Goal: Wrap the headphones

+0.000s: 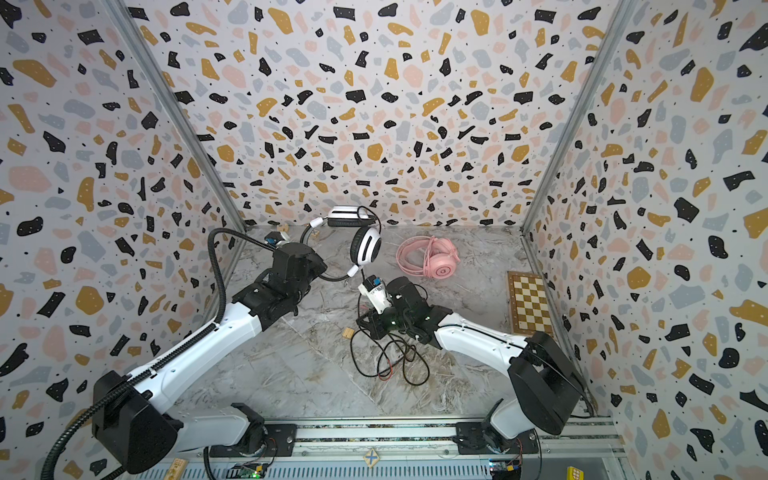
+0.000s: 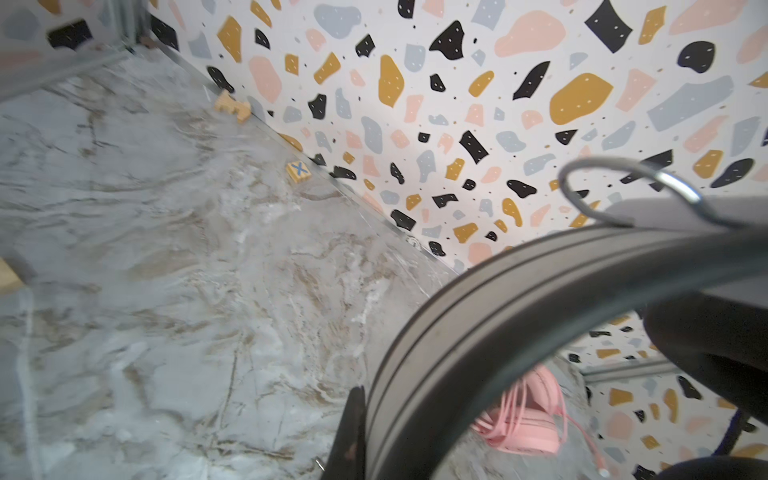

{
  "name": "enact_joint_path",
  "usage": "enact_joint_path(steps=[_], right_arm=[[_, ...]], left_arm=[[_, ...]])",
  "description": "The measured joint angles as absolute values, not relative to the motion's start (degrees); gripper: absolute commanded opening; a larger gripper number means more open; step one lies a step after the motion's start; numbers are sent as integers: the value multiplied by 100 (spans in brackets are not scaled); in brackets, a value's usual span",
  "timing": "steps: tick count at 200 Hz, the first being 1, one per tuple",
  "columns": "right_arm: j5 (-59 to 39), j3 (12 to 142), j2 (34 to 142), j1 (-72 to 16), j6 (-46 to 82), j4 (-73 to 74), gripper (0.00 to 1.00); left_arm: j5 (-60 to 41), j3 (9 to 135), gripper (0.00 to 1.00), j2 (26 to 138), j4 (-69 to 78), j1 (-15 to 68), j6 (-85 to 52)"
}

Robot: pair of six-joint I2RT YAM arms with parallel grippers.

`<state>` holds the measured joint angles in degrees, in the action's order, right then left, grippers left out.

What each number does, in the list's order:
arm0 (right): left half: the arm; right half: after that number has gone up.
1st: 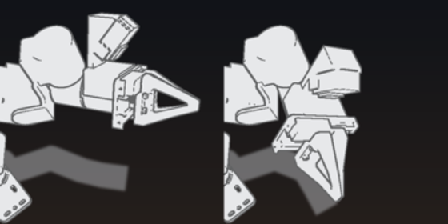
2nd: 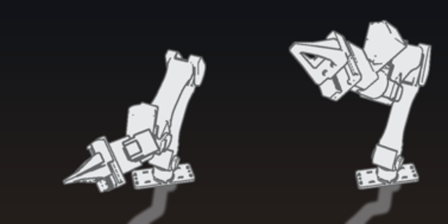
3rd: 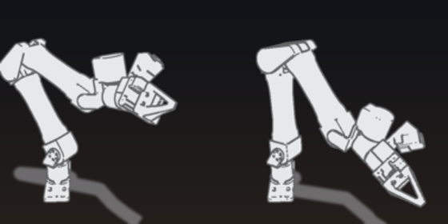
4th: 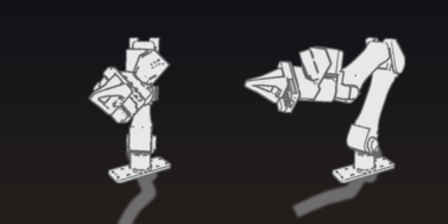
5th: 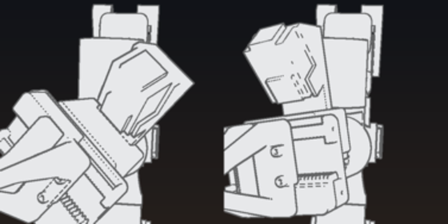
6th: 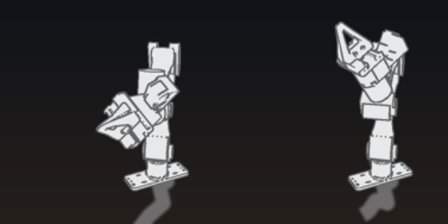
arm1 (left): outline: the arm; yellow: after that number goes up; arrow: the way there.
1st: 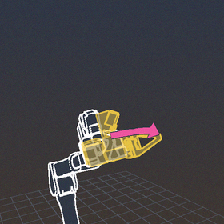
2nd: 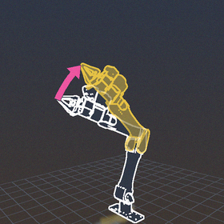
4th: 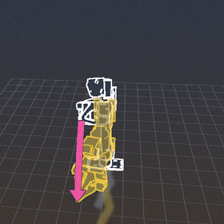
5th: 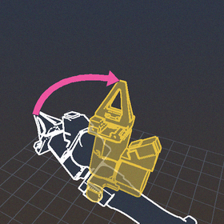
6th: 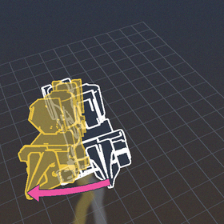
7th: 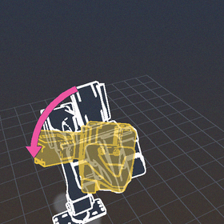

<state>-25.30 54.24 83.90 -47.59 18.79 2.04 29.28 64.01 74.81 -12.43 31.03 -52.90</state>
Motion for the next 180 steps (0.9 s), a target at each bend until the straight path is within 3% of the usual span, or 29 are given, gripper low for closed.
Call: enact_joint_path(steps=[74,137,180], right_arm=[[-1787,6283,7566,-4989,1116,-1463,4],[-954,7116,7531,-4969,497,-2526,4],[-939,7450,7531,-4716,331,-2624,4]], left_arm=[[4171,6713,0,8278,-1396,3586,-4480],[4248,6711,0,8770,-1546,4071,-3597],[4219,6425,0,8573,-1378,4152,-3218]])
